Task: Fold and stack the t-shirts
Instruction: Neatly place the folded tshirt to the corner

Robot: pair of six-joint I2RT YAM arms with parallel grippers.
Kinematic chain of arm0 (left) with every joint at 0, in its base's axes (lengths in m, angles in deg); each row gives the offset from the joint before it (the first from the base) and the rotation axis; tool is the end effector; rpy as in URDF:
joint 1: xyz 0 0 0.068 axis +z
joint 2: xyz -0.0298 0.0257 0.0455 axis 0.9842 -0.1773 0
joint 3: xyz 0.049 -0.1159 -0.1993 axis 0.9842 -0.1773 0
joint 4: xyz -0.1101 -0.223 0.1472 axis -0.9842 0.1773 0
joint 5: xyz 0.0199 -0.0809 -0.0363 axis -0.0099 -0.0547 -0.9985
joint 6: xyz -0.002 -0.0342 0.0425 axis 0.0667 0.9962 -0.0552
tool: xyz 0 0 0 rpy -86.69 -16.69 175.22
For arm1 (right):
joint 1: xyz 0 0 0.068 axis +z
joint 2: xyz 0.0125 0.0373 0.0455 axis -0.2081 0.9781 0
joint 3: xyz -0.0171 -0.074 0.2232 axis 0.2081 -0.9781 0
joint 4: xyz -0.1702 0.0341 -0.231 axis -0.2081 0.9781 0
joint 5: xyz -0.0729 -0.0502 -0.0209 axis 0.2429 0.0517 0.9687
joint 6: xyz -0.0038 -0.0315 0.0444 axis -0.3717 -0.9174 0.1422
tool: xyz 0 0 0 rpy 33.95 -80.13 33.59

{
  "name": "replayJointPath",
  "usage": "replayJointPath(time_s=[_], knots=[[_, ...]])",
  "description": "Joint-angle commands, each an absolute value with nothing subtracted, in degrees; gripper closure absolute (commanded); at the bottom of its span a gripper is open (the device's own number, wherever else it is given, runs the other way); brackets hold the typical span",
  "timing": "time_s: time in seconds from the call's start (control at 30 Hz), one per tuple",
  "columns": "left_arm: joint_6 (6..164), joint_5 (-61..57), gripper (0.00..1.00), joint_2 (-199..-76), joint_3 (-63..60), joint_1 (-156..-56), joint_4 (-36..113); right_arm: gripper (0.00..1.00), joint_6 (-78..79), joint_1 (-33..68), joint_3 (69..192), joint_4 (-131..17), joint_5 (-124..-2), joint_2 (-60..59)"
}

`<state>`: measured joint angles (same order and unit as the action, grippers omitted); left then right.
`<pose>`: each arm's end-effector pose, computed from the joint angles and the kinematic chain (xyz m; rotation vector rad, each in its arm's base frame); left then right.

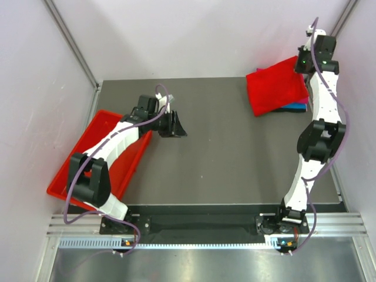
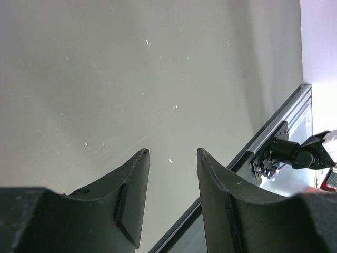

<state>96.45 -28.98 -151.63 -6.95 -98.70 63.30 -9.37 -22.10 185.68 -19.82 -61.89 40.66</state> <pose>0.3408 -0.1391 0.2157 0.2354 2.4186 -1.0724 0.4931 -0.0834 0.3473 0.0557 2.0817 -0.0156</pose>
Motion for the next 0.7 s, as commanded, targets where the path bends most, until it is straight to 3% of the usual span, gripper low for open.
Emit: replayJointPath(time_s=[0.0, 0.3, 0.67], knots=[[96.7, -30.2, 0.53, -150.6, -7.2, -98.5, 60.8, 1.0, -6.8, -25.3, 189.6, -25.9, -64.7, 41.4], [96.4, -29.6, 0.54, -152.4, -7.2, -98.5, 61.1, 1.0, 1.7, -29.6, 195.1, -36.0, -62.3, 54.3], [96.9, -30.4, 0.55, -155.2, -6.4, -98.5, 60.7, 1.0, 7.1, -31.7, 194.9, -43.5, -60.5, 60.4]])
